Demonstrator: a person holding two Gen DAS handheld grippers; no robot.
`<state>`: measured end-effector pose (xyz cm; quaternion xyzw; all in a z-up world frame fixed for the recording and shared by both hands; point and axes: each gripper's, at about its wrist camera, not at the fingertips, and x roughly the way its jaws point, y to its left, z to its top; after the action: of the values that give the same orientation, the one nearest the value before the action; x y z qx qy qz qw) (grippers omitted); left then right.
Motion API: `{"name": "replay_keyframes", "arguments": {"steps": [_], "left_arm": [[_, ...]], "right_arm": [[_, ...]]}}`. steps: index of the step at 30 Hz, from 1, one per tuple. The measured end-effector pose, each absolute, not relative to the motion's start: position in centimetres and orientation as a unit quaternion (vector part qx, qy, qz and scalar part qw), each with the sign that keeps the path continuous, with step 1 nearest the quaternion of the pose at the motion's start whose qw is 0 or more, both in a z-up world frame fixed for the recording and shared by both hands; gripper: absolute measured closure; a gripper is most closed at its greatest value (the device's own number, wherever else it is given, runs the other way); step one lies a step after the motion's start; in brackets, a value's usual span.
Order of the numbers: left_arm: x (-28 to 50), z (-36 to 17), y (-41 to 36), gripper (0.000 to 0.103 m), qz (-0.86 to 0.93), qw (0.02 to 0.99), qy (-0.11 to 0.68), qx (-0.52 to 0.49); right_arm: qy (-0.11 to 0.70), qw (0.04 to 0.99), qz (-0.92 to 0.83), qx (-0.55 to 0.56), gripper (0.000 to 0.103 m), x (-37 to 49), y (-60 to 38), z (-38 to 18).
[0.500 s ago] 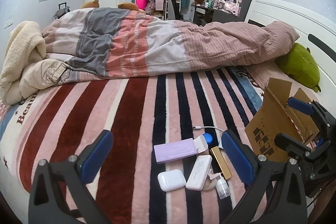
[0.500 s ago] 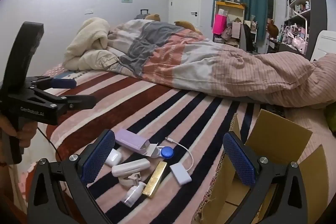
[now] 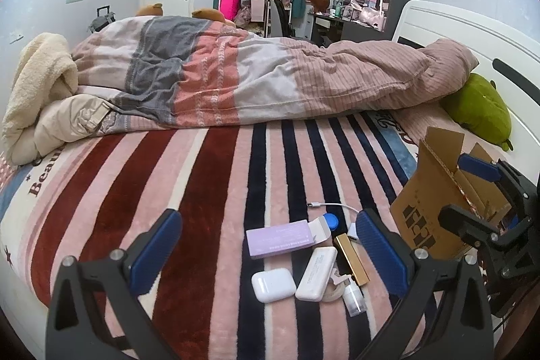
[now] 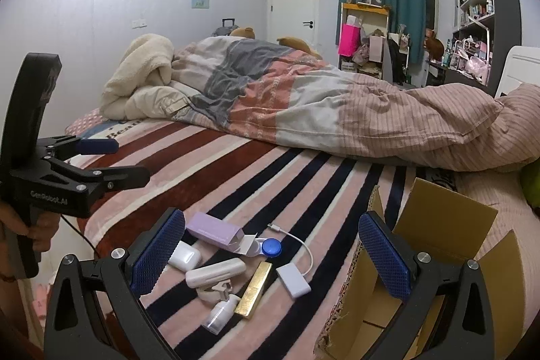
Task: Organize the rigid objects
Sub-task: 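Move the right gripper over the cluster of small items, then grasp the white pump bottle with the right gripper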
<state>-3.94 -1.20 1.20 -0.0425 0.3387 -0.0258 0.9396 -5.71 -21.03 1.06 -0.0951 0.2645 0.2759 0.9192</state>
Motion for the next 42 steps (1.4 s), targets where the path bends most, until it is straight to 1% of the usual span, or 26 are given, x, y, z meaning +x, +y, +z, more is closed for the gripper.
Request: {"name": "replay_keyframes", "arguments": {"steps": [6,18,20,24,25,26,27,28,29,30,32,35,38,42], "left_arm": [[-3.9,1.1,-0.8,0.001,-0.018,0.940,0.337,-0.047],[-3.8,0.8,-0.9,0.001,-0.014,0.939,0.340,-0.044],[-3.9,0.8,-1.0,0.001,-0.012,0.940,0.338,-0.042],[-3.9,0.7,-0.9,0.001,-0.012,0.940,0.337,-0.045],[-3.8,0.7,-0.8,0.001,-0.011,0.941,0.335,-0.047],[-3.9,0.7,-0.6,0.001,-0.011,0.941,0.334,-0.049],[-3.9,0.6,-0.4,0.001,-0.010,0.942,0.333,-0.051],[-4.0,0.6,-0.1,0.001,-0.009,0.942,0.331,-0.052],[-4.2,0.6,0.3,0.001,-0.008,0.944,0.326,-0.055],[-4.3,0.5,0.6,0.001,-0.009,0.944,0.325,-0.060],[-4.6,0.3,1.3,0.001,-0.011,0.944,0.324,-0.063],[-5.0,-0.3,2.4,0.001,-0.007,0.946,0.318,-0.059],[-4.9,-1.2,3.4,0.001,-0.008,0.945,0.322,-0.060],[-4.6,-2.8,4.0,0.001,-0.020,0.939,0.339,-0.052]], "right_arm": [[0.272,0.919,0.266,-0.100,0.000,-4.1,-21.2,1.1],[0.269,0.920,0.273,-0.088,0.000,-4.2,-21.5,0.9],[0.272,0.918,0.274,-0.086,0.005,-4.2,-21.5,0.9],[0.270,0.919,0.273,-0.088,0.005,-4.4,-21.5,0.9],[0.270,0.918,0.277,-0.087,0.007,-4.5,-21.3,1.0],[0.267,0.918,0.280,-0.090,0.013,-4.7,-21.2,1.1],[0.263,0.918,0.282,-0.095,0.017,-5.0,-21.0,1.2],[0.263,0.915,0.288,-0.100,0.024,-5.3,-20.7,1.3],[0.264,0.914,0.292,-0.102,0.028,-5.5,-20.4,1.3],[0.267,0.911,0.296,-0.105,0.030,-5.6,-20.0,1.4],[0.267,0.908,0.301,-0.118,0.043,-6.0,-19.2,1.3],[0.279,0.897,0.318,-0.125,0.055,-6.7,-17.8,0.7],[0.296,0.885,0.346,-0.096,0.060,-7.1,-16.6,-0.9],[0.390,0.854,0.335,-0.076,0.060,-6.7,-15.7,-6.2]]}}
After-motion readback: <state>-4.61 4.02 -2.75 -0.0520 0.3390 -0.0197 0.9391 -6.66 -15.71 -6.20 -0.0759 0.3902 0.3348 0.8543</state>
